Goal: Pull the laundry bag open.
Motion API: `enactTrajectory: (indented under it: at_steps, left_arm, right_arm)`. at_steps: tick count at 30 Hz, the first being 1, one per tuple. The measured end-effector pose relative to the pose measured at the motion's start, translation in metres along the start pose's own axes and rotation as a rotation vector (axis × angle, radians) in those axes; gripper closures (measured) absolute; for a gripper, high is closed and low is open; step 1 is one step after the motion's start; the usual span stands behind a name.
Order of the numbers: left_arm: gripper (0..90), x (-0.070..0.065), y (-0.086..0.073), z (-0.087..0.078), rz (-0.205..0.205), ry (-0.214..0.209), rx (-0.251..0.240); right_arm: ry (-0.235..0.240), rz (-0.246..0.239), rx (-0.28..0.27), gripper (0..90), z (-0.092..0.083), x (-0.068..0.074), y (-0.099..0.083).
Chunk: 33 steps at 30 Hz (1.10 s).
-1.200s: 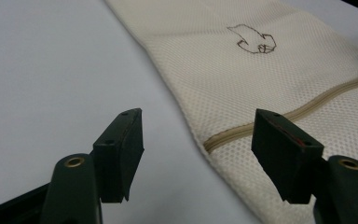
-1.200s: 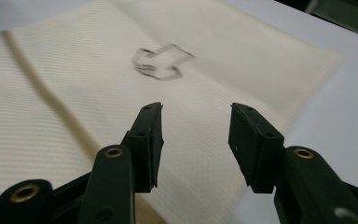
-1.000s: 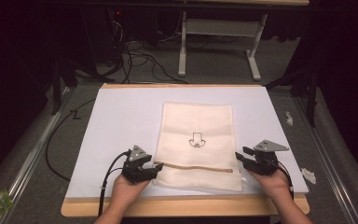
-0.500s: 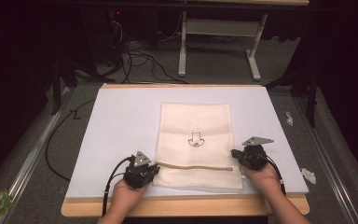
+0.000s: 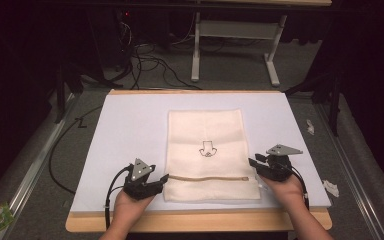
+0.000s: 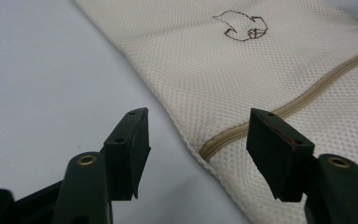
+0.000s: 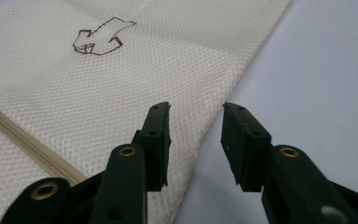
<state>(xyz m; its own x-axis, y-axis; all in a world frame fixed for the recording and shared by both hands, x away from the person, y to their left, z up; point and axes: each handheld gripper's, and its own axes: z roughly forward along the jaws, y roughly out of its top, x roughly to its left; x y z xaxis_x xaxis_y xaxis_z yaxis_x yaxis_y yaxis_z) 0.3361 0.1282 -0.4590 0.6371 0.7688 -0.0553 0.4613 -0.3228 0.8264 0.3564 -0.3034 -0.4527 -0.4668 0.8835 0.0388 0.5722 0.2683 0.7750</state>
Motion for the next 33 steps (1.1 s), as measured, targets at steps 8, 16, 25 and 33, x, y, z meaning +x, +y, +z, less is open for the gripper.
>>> enactTrajectory:
  at_steps: [8, 16, 25, 33]
  left_arm:
    - [32.9, 0.012, 0.002, -0.014, -0.002, 0.041, -0.041]
    - [38.7, 0.016, -0.002, -0.014, 0.004, 0.045, -0.048]
    - [37.5, 0.012, -0.002, -0.015, 0.006, 0.037, -0.05]
    - [37.0, 0.011, 0.0, -0.013, -0.017, 0.025, -0.047]
  right_arm:
    - [-0.016, 0.012, -0.031, 51.4, -0.023, 0.0, -0.011]
    - [0.032, 0.038, 0.038, 55.9, -0.036, 0.007, -0.042]
    - [0.087, 0.091, 0.103, 63.2, -0.011, 0.008, -0.037]
    - [0.077, 0.03, 0.103, 80.3, -0.011, 0.013, -0.038]
